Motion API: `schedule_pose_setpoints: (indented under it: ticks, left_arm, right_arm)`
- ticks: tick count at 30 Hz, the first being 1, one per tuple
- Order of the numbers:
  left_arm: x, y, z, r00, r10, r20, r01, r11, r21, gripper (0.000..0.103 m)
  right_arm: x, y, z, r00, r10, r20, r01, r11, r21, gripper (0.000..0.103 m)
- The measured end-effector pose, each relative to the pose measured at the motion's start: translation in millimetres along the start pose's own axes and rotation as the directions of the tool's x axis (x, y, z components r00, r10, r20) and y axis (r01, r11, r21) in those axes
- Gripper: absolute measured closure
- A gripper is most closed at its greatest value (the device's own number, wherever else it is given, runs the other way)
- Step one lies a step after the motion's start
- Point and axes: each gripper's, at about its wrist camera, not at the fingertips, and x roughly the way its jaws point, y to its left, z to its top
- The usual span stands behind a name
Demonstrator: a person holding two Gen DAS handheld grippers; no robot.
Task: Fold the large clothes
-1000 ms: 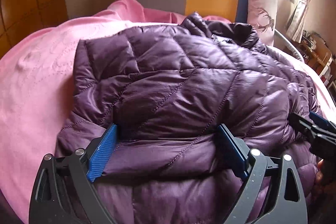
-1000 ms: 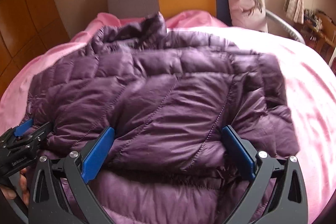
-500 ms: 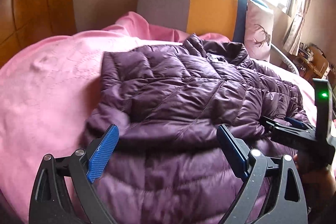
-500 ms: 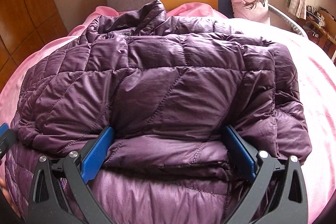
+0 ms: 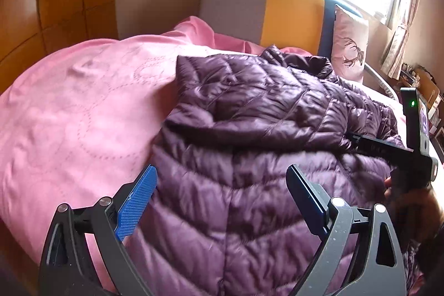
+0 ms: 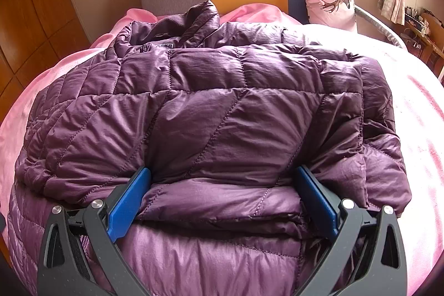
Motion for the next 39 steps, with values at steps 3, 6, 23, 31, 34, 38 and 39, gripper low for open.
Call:
schedule_pose_setpoints:
  ticks: [3,6,23,31,34,38,39]
  left_arm:
    - [-2.3,5.0,-7.6,1.000,0.004,-0.009,-0.004,1.000,-0.002,0.010]
    - [-4.9,10.8,-14.4,1.000,0.006,-0.019,-0.006,1.000,-0.007,0.010]
    - [-5.6,29.8,-56.3,0.994,-0.002,-0.111,0.002,1.000,-0.001,0.010]
    - [-14.4,32.2,-65.5,0.993,-0.025,-0.119,0.028,0.999,0.022,0.010]
    - [-18.7,32.9,-68.3,0.992,-0.035,-0.125,0.041,0.998,0.040,0.010]
    - [-25.4,34.4,-75.2,0.988,-0.059,-0.141,0.069,0.996,0.064,0.010]
    - [-27.8,35.3,-77.6,0.988,-0.065,-0.143,0.076,0.994,0.075,0.010]
  right_arm:
    - [-1.1,0.2,-0.7,1.000,-0.005,0.000,0.005,1.000,-0.005,0.002]
    - [-2.3,0.9,0.2,1.000,-0.014,-0.007,0.014,1.000,-0.011,0.002]
    - [-75.3,-14.1,-57.6,0.997,0.047,-0.061,-0.048,0.999,-0.016,0.002]
    - [-100.5,-18.1,-98.3,0.998,0.028,-0.060,-0.032,0.997,-0.070,0.002]
    - [-110.6,-22.1,-109.0,0.998,0.039,-0.056,-0.043,0.997,-0.064,0.002]
    - [-124.3,-28.2,-121.6,0.998,0.042,-0.051,-0.045,0.997,-0.063,0.002]
    - [-127.2,-29.9,-124.2,0.998,0.042,-0.049,-0.045,0.997,-0.061,0.002]
